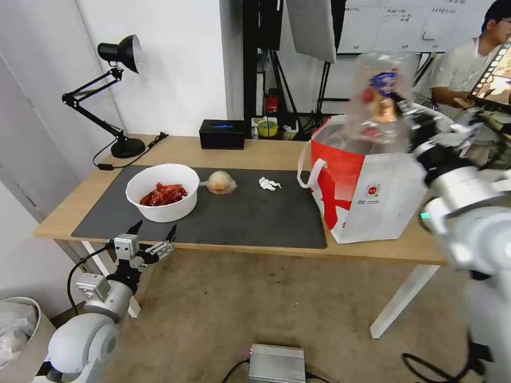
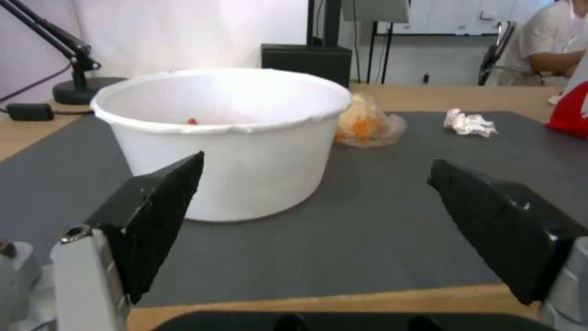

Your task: Pick up the trash from the table and place it into the takeout bag.

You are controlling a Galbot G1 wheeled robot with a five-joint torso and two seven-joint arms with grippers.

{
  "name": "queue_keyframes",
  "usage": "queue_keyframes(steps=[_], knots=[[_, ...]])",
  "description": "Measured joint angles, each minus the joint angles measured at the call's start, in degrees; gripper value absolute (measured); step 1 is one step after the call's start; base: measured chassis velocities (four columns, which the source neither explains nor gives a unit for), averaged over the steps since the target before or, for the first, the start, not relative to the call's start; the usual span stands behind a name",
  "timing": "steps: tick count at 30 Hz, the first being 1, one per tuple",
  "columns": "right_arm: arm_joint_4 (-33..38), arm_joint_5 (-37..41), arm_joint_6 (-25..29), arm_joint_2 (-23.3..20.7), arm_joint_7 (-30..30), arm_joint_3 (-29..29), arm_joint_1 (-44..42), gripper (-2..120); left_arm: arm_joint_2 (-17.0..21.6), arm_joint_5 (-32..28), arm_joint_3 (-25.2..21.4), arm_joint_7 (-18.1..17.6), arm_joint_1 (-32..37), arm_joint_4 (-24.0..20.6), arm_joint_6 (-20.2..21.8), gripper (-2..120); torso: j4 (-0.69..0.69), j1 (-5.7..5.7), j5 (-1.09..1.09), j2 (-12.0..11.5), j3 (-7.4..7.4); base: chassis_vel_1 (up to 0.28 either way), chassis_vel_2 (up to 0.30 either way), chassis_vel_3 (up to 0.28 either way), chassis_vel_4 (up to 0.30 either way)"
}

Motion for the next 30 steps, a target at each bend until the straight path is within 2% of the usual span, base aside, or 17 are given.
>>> queue_keyframes(steps=[7,14,20,27,30], knots=[[-4.23,2.3,0.01,-5.8,4.34,0.64,3.06,0,-0.05,-0.3,0.06,0.34,-0.01,-0.34,-0.21,100,0.0,0.0,-0.01,-0.01,0.0,0.0,0.0,0.0,0.0],[-8.97,4.68,-0.83,-8.52,14.59,-2.66,8.55,0,-0.4,-0.67,-0.7,0.32,0.76,-2.28,-0.18,100,0.01,0.0,-0.01,-0.01,0.0,0.0,0.0,0.0,0.0],[-12.34,5.39,-0.85,-8.53,18.39,-4.85,11.88,0,-0.81,-1.05,-1.75,0.3,1.55,-3.16,-0.17,100,0.0,0.01,0.0,-0.01,0.0,0.0,0.0,0.0,0.0],[-16.92,7.48,-1.46,-7.72,28.31,-10.4,20.1,0,-0.95,-1.82,-4.22,0.35,3.14,-4.58,-0.5,100,0.01,0.0,-0.02,-0.01,0.0,0.0,0.0,0.0,0.0],[-18.47,7.56,-1.92,-7.09,29.88,-12.63,22.4,0,-0.94,-2.17,-5.13,0.42,3.51,-4.75,-0.71,100,0.01,0.01,-0.02,-0.01,0.0,0.0,0.0,0.0,0.0]])
